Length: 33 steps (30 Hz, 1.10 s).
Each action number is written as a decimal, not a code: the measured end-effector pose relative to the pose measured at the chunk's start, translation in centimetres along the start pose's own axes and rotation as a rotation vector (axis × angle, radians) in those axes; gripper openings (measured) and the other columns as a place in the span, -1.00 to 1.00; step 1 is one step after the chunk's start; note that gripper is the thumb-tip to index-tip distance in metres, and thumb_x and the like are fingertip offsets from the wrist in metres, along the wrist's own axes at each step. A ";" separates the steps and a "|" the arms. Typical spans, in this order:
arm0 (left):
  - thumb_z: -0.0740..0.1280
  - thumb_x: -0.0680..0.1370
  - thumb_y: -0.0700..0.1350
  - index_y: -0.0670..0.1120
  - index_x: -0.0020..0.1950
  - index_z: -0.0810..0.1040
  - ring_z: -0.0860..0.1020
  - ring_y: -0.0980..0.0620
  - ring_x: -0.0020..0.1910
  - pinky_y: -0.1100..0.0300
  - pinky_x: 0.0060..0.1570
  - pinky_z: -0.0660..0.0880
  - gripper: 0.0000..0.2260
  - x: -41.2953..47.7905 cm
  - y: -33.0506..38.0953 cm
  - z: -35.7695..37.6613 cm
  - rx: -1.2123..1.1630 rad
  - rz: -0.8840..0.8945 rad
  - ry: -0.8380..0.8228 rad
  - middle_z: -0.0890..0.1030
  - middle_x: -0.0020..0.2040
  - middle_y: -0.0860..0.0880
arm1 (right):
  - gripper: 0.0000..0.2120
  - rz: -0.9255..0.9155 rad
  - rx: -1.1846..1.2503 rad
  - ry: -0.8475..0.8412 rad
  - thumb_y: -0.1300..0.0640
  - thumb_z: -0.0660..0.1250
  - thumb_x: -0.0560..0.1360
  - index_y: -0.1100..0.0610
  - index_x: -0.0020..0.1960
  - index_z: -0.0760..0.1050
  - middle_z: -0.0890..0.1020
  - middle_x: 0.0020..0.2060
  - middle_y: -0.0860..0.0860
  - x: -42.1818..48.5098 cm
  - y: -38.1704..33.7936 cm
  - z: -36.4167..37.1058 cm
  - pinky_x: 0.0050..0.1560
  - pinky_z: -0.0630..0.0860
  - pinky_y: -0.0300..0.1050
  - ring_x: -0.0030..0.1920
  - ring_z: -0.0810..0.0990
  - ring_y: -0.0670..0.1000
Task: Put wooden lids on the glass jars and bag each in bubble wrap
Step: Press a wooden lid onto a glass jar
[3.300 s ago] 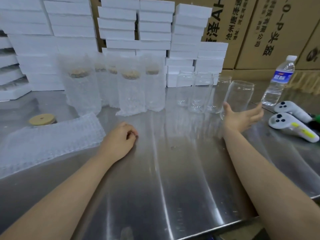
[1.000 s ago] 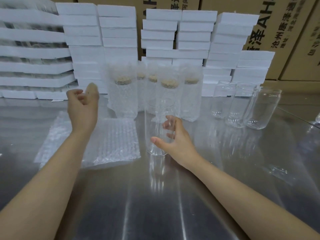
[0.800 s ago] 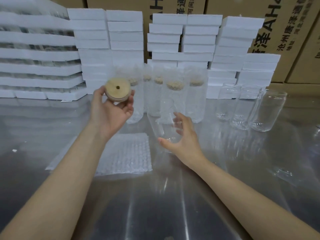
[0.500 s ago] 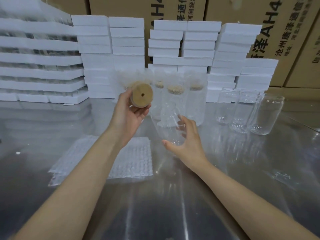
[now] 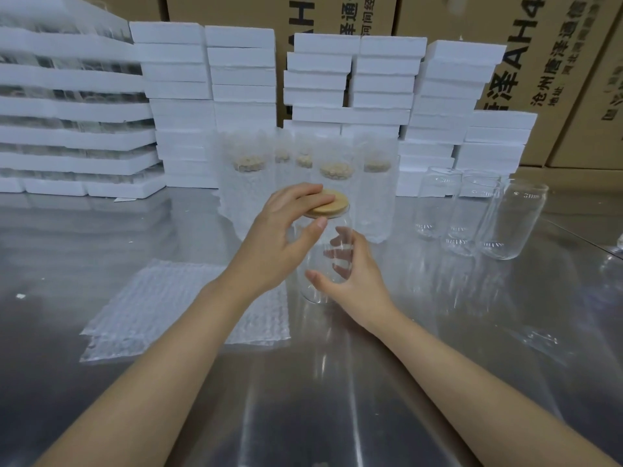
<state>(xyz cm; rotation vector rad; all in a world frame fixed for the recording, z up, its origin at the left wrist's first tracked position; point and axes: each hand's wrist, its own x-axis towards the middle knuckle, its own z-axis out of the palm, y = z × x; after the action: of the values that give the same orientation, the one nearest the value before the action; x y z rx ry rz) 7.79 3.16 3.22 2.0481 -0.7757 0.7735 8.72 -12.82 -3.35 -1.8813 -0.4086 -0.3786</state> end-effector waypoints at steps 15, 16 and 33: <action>0.03 0.64 0.06 0.00 0.31 0.44 0.43 0.21 0.25 0.38 0.22 0.32 -0.66 -0.3 -1.2 2.4 -0.103 -0.084 0.132 0.47 0.26 0.09 | -0.20 0.053 -0.014 0.043 -0.04 0.55 0.36 0.02 0.46 0.21 0.43 0.15 -0.14 0.6 0.6 0.2 0.13 0.47 -0.29 0.13 0.50 -0.23; 0.03 0.65 0.04 -0.02 0.33 0.37 0.46 0.16 0.21 0.28 0.19 0.39 -0.69 -0.8 -1.8 1.9 -0.081 -0.195 0.165 0.44 0.27 0.07 | -0.21 0.057 -0.022 0.053 -0.04 0.54 0.37 0.01 0.46 0.20 0.42 0.14 -0.15 0.7 0.5 0.1 0.14 0.47 -0.28 0.12 0.50 -0.24; 0.32 0.56 -0.12 -0.09 -0.14 0.45 0.45 -0.05 -0.16 0.20 -0.23 0.32 -0.89 -2.4 -5.0 -0.4 0.444 -0.614 -0.485 0.53 -0.14 -0.08 | -0.11 0.046 -0.096 0.127 -0.05 0.52 0.40 0.04 0.54 0.07 0.38 0.30 -0.03 1.0 1.4 -1.3 0.32 0.36 -0.20 0.30 0.41 -0.08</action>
<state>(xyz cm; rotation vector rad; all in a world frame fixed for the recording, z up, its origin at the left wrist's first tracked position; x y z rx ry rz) 9.89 6.56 -0.63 2.7240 -0.1772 0.0927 10.15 -14.41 -3.69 -1.9443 -0.2661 -0.4913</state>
